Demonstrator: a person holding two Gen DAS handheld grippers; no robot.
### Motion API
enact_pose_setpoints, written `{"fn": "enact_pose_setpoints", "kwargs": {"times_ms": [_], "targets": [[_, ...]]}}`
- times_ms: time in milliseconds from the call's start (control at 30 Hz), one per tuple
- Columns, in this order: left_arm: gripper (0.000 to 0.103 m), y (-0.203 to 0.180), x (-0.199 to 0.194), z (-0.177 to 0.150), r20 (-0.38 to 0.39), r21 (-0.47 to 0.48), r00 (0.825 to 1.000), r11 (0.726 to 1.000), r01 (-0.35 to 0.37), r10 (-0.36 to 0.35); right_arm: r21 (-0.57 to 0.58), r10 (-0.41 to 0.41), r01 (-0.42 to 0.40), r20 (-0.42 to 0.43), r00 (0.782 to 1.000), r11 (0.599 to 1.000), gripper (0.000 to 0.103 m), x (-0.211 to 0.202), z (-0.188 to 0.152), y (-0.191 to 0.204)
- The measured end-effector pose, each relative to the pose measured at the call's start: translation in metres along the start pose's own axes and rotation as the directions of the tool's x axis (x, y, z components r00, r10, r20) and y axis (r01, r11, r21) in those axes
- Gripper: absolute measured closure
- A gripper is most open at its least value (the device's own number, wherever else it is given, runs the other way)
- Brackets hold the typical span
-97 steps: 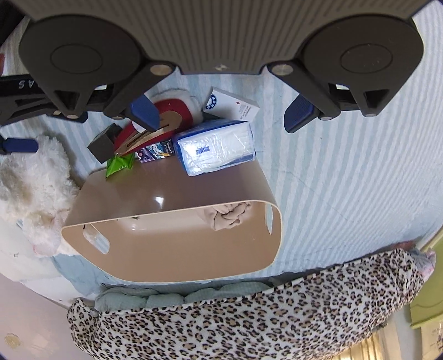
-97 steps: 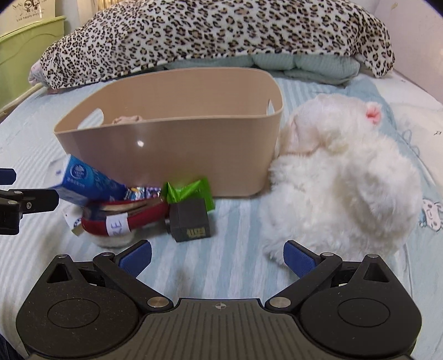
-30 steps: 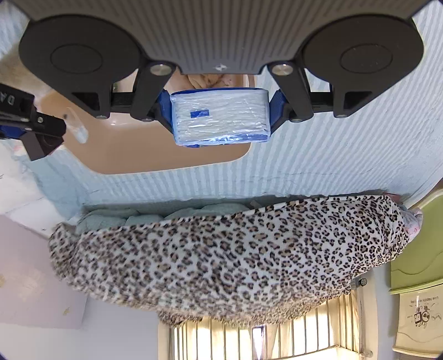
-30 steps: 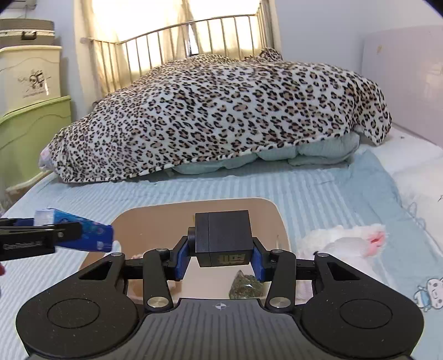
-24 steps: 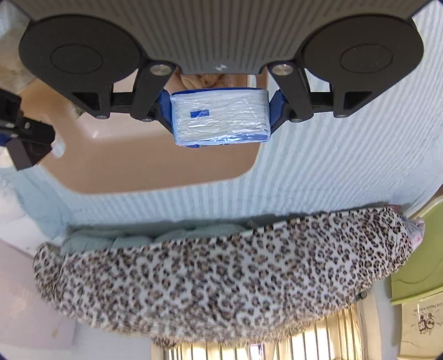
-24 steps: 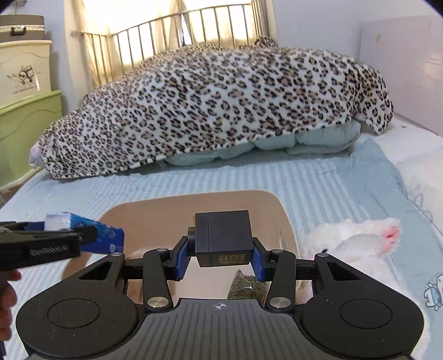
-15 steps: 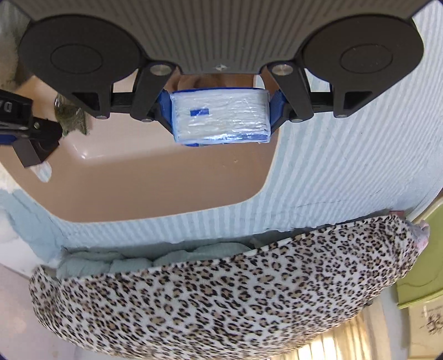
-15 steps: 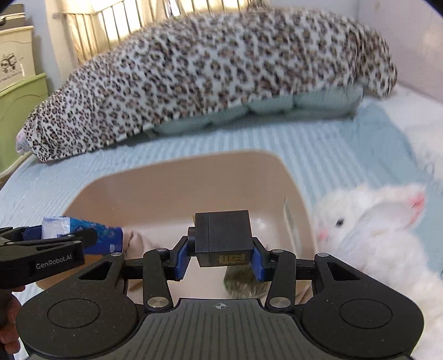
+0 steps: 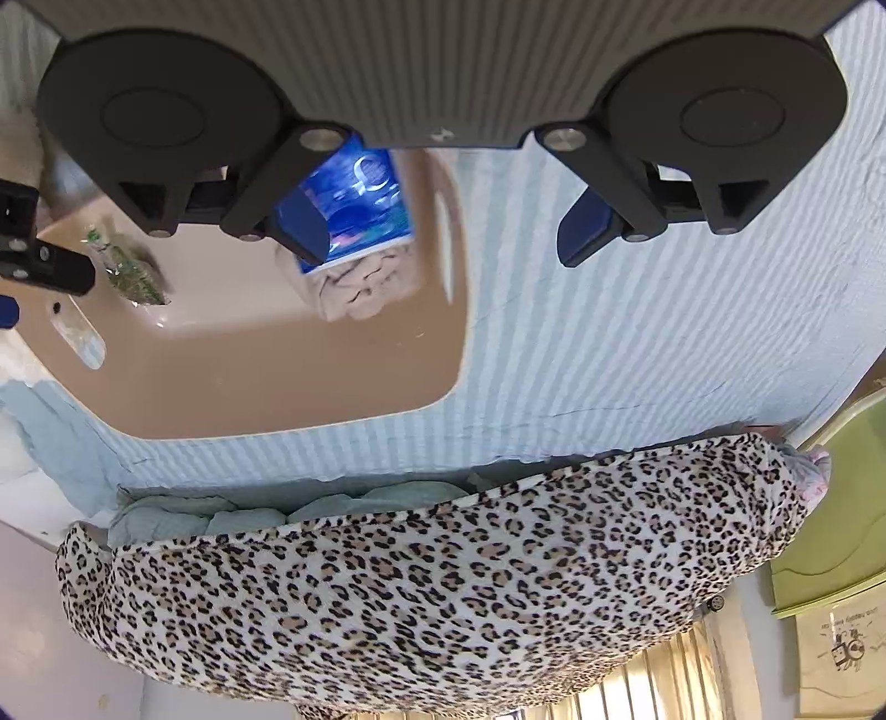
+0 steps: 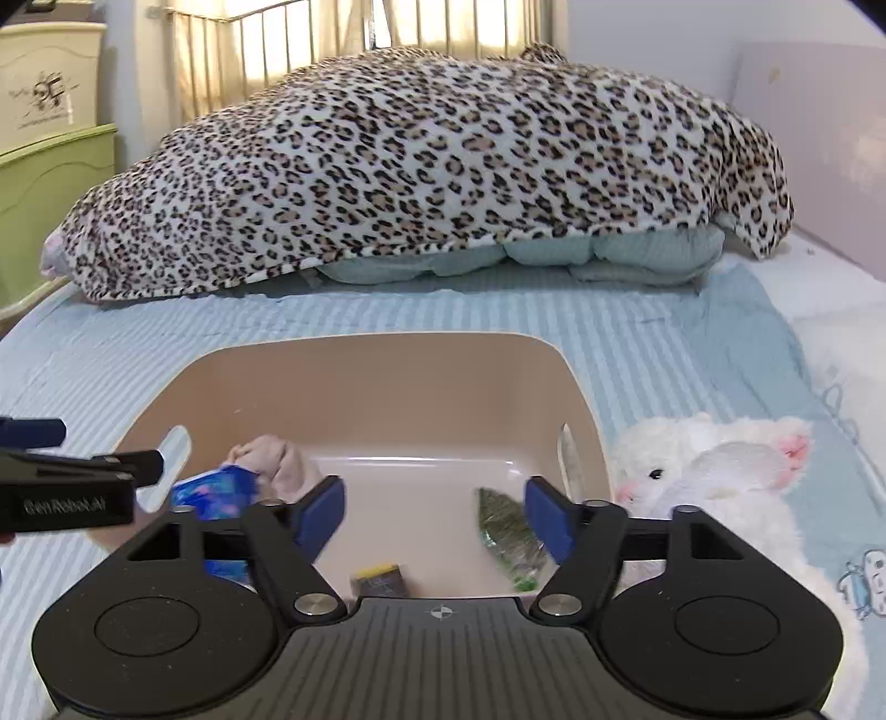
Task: Organize objects
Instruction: 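Drop the tissue pack with the left tool into the basket while the right tool drops the black box in, then grasp the white card with the left tool while the right tool grasps the red hair clip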
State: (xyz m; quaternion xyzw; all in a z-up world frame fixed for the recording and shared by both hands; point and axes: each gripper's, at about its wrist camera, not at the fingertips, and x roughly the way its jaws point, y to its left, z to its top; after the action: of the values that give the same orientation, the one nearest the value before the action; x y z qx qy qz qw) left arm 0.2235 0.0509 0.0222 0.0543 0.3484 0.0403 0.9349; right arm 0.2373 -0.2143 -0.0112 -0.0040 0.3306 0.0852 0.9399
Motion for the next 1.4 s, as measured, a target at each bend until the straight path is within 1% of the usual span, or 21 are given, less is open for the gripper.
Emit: {"fn": "enact_pose_setpoints", "kwargs": {"times_ms": [100,167,233,367,500,633,800,1000,1200,1333,1400], "targets": [[0.011,0.009,-0.013,-0.006,0.003,-0.014,1.0,1.0,0.008,-0.008,0.005,0.006,-0.006,-0.021,1.0,1.0,0.022,-0.011,-0.006,0.001],[0.011,0.014,-0.019,-0.01,-0.008,-0.024,1.0,1.0,0.013,-0.014,0.024,0.014,-0.013,-0.036,0.999,1.0,0.013,-0.017,-0.011,0.001],[0.011,0.019,-0.022,-0.017,-0.032,-0.031,0.999,0.999,0.023,-0.024,0.045,0.023,-0.02,-0.047,0.999,0.999,0.01,-0.023,-0.018,0.001],[0.011,0.025,-0.025,-0.033,-0.071,-0.035,0.997,0.999,0.024,-0.027,0.061,0.035,-0.029,-0.092,0.995,0.998,0.008,-0.029,-0.031,0.004],[0.011,0.03,-0.018,-0.05,-0.115,-0.041,0.993,0.999,0.024,-0.029,0.076,0.048,-0.037,-0.145,0.988,0.996,0.006,-0.028,-0.044,0.009],[0.011,0.031,-0.007,-0.065,-0.154,-0.039,0.988,0.999,0.014,-0.02,0.087,0.054,-0.038,-0.192,0.98,0.996,0.0,-0.022,-0.054,0.016],[0.011,0.027,0.01,-0.077,-0.191,-0.053,0.981,0.999,0.002,-0.012,0.146,0.046,-0.01,-0.247,0.968,0.989,0.0,-0.002,-0.062,0.024],[0.011,0.02,0.033,-0.086,-0.232,-0.064,0.973,0.998,-0.005,-0.01,0.2,0.046,0.013,-0.289,0.956,0.98,0.0,0.024,-0.069,0.032],[0.011,0.026,0.048,-0.094,-0.261,-0.109,0.965,0.994,-0.012,-0.017,0.203,0.026,0.038,-0.3,0.954,0.978,0.0,0.045,-0.072,0.041],[0.011,0.026,0.049,-0.096,-0.27,-0.099,0.963,0.995,-0.019,-0.009,0.193,0.034,0.028,-0.311,0.95,0.981,0.0,0.049,-0.074,0.046],[0.011,0.027,0.047,-0.097,-0.267,-0.1,0.964,0.995,-0.024,-0.004,0.205,0.041,0.023,-0.303,0.952,0.979,0.0,0.048,-0.074,0.047]]}}
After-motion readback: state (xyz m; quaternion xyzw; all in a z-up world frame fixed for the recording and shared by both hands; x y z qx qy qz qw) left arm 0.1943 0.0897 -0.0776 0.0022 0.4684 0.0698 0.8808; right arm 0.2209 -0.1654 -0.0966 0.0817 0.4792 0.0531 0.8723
